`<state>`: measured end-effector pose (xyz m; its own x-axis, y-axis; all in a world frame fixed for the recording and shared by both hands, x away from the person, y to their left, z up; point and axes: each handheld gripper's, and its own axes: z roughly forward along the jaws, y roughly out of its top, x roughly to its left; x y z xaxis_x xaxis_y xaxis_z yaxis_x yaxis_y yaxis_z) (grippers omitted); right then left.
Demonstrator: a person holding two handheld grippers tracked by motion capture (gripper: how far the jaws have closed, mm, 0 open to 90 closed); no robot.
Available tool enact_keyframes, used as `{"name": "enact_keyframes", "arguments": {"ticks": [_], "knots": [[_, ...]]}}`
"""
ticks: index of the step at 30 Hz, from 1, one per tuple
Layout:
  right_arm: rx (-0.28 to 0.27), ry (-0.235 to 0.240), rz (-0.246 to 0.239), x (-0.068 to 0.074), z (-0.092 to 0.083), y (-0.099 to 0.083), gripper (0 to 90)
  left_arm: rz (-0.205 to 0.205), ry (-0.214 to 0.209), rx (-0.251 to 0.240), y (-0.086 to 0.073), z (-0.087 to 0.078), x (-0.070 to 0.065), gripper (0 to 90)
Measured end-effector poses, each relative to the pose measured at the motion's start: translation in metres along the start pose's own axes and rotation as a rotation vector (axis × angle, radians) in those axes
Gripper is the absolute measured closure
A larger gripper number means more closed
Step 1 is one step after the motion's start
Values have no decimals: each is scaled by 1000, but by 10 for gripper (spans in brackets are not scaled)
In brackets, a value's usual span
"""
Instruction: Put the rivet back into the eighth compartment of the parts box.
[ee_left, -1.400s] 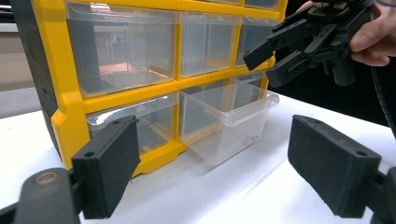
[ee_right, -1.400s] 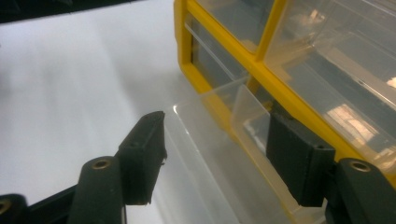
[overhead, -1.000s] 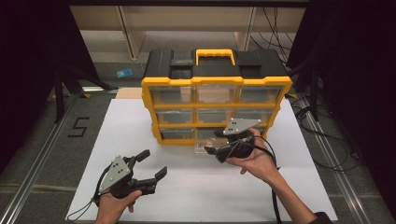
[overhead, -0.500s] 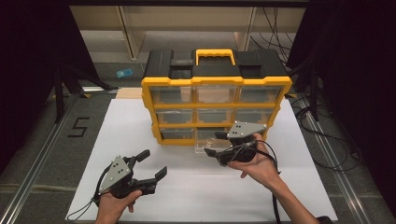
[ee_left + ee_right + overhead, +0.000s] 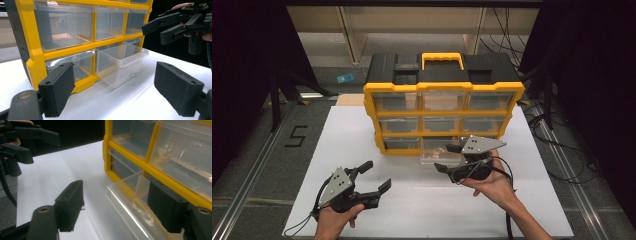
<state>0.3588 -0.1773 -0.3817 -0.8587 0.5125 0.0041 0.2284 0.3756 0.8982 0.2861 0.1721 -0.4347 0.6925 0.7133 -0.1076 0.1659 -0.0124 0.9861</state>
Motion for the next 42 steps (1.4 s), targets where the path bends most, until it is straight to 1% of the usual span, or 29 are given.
{"name": "enact_keyframes", "arguments": {"ticks": [1, 3, 5, 7, 9, 11, 13, 14, 16, 17, 18, 19, 20, 21, 22, 23, 27, 28, 29, 30, 31, 32, 33, 34, 35, 36, 38, 41, 42], "knots": [[-4, 2, 11, 0, -1, -1, 288, 0, 0, 0, 0, 0, 0, 167], [-18, 1, 8, 0, -3, -2, 275, 1, 0, 1, 0, 0, 0, 167], [-21, 1, 20, 1, -4, -4, 270, -1, 0, 1, 0, 0, 0, 167], [-28, -4, 17, 0, -6, -6, 260, -1, 0, 2, 0, 0, 0, 167], [-28, -7, 30, 1, -8, -8, 258, -2, 0, 2, 0, 0, 0, 167], [-32, -8, 25, 1, -9, -8, 258, -2, 0, 2, 0, 0, 0, 167], [-47, -16, 29, 1, -12, -11, 258, -2, 0, 2, 0, 0, 0, 167], [-43, -20, 36, 1, -14, -12, 258, -2, -1, 3, 0, 0, -1, 167], [-50, -15, 37, 1, -17, -14, 258, -3, -1, 3, 0, 0, -1, 167], [-47, -20, 36, 1, -19, -16, 258, -3, -1, 3, 0, 0, -1, 167], [-65, -22, 34, 1, -19, -17, 258, -3, -1, 3, 0, 0, -1, 167], [-57, -18, 53, 2, -20, -19, 258, -3, -1, 3, 0, 0, -1, 167], [-56, -18, 54, 2, -22, -21, 258, -3, -1, 3, 0, 0, -1, 168], [-52, -29, 49, 2, -24, -23, 258, -3, -1, 3, 0, 0, -1, 167], [-52, -29, 49, 2, -24, -23, 258, -3, -1, 3, 0, 0, -1, 167], [-67, -37, 57, 2, -27, -27, 249, -1, -1, 4, 0, 0, -1, 167], [-71, -54, 59, 3, -32, -33, 243, -2, -1, 4, 0, 0, -1, 167], [-85, -46, 80, 3, -34, -37, 237, -1, -2, 5, -1, 0, -1, 167], [-85, -46, 80, 3, -34, -37, 237, -1, -2, 5, -1, 0, -1, 167], [-105, -57, 80, 3, -36, -41, 237, 0, -3, 5, -1, 0, -1, 167], [-105, -54, 89, 3, -38, -42, 236, 0, -3, 5, 0, 0, -1, 167], [-105, -63, 86, 2, -40, -43, 235, 0, -3, 5, -1, 0, -1, 167], [-112, -61, 89, 3, -40, -43, 234, 0, -3, 6, -1, 0, -1, 167], [-125, -72, 85, 3, -41, -45, 234, -1, -3, 6, -1, 0, -1, 167], [-138, -66, 87, 3, -40, -45, 230, 0, -3, 6, -1, 0, -1, 167], [-123, -62, 93, 4, -41, -46, 228, -1, -3, 6, -1, 0, -1, 167], [-121, -75, 85, 6, -42, -47, 225, -1, -3, 6, -1, 0, -1, 167], [-118, -72, 83, 8, -42, -49, 221, 0, -4, 6, -1, 0, -1, 167], [-125, -74, 88, 9, -42, -50, 219, 0, -3, 7, -1, 0, -1, 167]]}}
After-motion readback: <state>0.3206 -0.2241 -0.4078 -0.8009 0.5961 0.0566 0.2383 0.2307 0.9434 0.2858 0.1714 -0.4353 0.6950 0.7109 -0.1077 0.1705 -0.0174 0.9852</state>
